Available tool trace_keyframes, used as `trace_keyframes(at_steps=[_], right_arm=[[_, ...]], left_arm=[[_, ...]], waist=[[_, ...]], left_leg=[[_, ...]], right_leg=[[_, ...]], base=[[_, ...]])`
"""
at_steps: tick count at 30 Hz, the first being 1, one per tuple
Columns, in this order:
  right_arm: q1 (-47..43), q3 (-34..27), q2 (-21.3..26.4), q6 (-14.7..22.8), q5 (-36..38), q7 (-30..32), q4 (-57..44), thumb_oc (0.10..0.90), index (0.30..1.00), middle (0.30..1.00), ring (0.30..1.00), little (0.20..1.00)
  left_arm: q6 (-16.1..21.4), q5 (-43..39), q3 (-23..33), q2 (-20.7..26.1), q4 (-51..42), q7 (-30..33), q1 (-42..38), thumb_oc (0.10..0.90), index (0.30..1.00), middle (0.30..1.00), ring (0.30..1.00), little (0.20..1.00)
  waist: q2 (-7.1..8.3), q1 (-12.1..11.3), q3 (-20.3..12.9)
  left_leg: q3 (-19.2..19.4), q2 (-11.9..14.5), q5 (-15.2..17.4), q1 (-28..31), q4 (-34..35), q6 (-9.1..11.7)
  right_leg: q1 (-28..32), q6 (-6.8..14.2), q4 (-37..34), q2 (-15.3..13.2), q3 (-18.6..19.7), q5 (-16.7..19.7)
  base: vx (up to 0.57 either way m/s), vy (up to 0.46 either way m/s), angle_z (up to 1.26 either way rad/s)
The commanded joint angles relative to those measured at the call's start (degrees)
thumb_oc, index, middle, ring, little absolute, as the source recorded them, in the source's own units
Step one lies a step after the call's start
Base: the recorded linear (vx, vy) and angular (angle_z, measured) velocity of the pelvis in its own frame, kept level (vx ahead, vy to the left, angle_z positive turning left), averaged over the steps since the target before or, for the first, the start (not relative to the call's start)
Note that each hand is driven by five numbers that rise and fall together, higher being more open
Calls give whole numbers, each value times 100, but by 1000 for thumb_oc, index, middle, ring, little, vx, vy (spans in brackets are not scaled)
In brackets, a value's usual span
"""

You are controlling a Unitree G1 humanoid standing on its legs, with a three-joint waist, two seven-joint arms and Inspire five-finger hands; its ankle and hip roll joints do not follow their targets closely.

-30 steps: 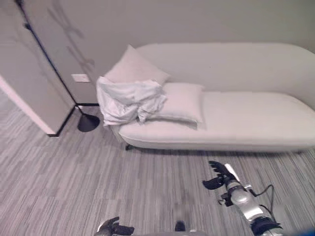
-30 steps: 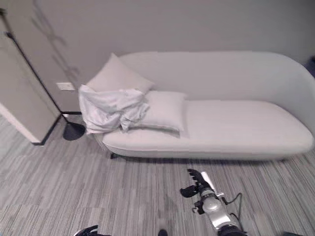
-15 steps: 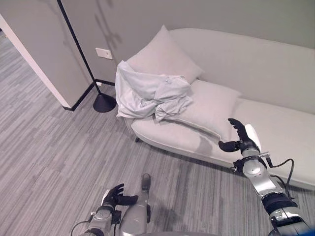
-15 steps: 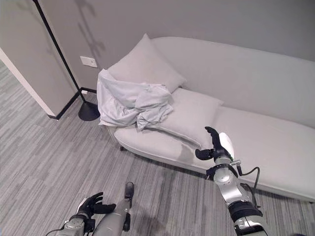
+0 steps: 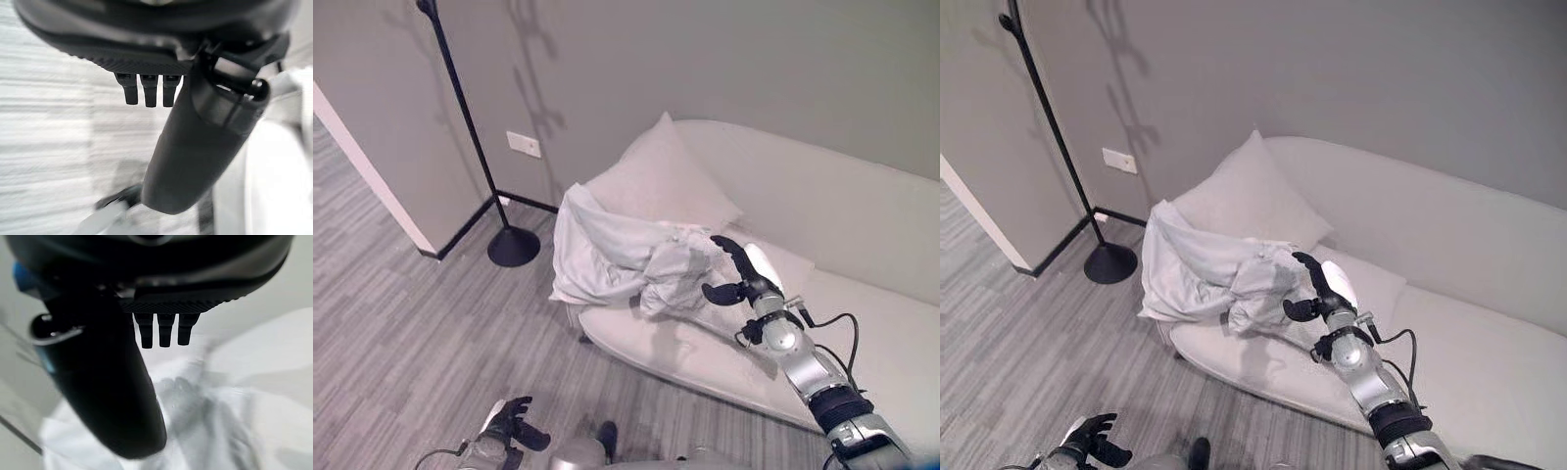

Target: Hang the clothes on the sofa on the clothes rack.

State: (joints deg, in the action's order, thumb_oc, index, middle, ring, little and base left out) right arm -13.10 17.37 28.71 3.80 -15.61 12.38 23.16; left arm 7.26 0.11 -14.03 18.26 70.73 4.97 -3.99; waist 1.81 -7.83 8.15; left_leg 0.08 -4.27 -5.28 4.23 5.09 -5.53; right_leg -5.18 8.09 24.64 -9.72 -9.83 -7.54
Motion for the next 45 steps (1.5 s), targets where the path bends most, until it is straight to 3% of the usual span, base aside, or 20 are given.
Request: trace_keyframes(at_steps=[1, 6, 14, 24, 35, 36, 37, 38, 45], right_arm=[[-481, -506, 600, 325, -211, 399, -236, 800, 900, 900, 900, 900], [-401, -612, 484, 426, 69, 425, 162, 800, 900, 900, 900, 900], [-740, -389, 343, 462, 488, 439, 1218, 800, 900, 900, 900, 900], [-1326, -389, 169, 598, 1506, 549, 1967, 800, 900, 900, 900, 900], [-1533, -8, -154, 531, 1952, 201, 2636, 800, 900, 900, 900, 900], [-1591, 40, -189, 517, 2022, 155, 2738, 613, 620, 620, 620, 620], [-1687, 107, -224, 497, 2072, 113, 2907, 535, 502, 502, 502, 502], [-1786, 196, -248, 483, 2100, 58, 3091, 400, 300, 300, 300, 300], [-1975, 577, -344, 335, 1919, -129, 3281, 400, 300, 300, 300, 300]], left_arm=[[260, 179, -203, -31, 203, 100, -57, 800, 900, 900, 900, 900], [190, -279, 279, -411, 629, -1, 473, 800, 900, 900, 900, 900], [159, -379, 388, -402, 919, 24, 713, 800, 900, 900, 900, 900], [156, -282, -225, -535, 771, 18, 705, 800, 900, 900, 900, 900], [149, -267, -502, -537, 656, -35, 706, 800, 900, 900, 900, 900], [147, -279, -536, -535, 637, -46, 701, 800, 900, 900, 900, 900], [150, -295, -583, -535, 616, -60, 683, 800, 900, 900, 900, 900], [152, -313, -615, -530, 590, -69, 655, 800, 900, 900, 900, 900], [116, -355, -696, -525, 553, -96, 600, 800, 900, 900, 900, 900]], waist=[[291, -162, -239], [281, -338, -511], [236, -522, -564], [120, -652, -548], [49, -723, -533], [42, -729, -525], [33, -742, -510], [28, -758, -495], [27, -760, -477]], left_leg=[[174, 398, 389, -178, -9, 514], [-57, 489, 407, -239, -9, 646], [-277, 574, 370, -282, -9, 822], [-602, 500, 268, -446, -9, 886], [-704, 487, 243, -536, -9, 893], [-713, 488, 234, -553, -9, 895], [-721, 486, 221, -579, -9, 896], [-741, 477, 208, -606, -9, 899], [-795, 460, 192, -668, -9, 910]], right_leg=[[991, -53, -1996, 221, -83, 417], [1250, -74, -2828, 330, -153, 740], [1453, -117, -2964, 393, -359, 615], [1475, -182, -2964, 434, -658, 492], [1437, -203, -2964, 421, -746, 451], [1424, -204, -2964, 419, -754, 451], [1409, -205, -2964, 420, -763, 452], [1386, -205, -2964, 423, -779, 458], [1364, -213, -2964, 430, -847, 447]], base=[[114, -91, 84], [139, -94, 12], [55, -33, 21], [34, 1, 18], [24, 7, 10], [0, 0, 0], [0, 0, 0], [-7, 15, 4], [3, 0, 5]])
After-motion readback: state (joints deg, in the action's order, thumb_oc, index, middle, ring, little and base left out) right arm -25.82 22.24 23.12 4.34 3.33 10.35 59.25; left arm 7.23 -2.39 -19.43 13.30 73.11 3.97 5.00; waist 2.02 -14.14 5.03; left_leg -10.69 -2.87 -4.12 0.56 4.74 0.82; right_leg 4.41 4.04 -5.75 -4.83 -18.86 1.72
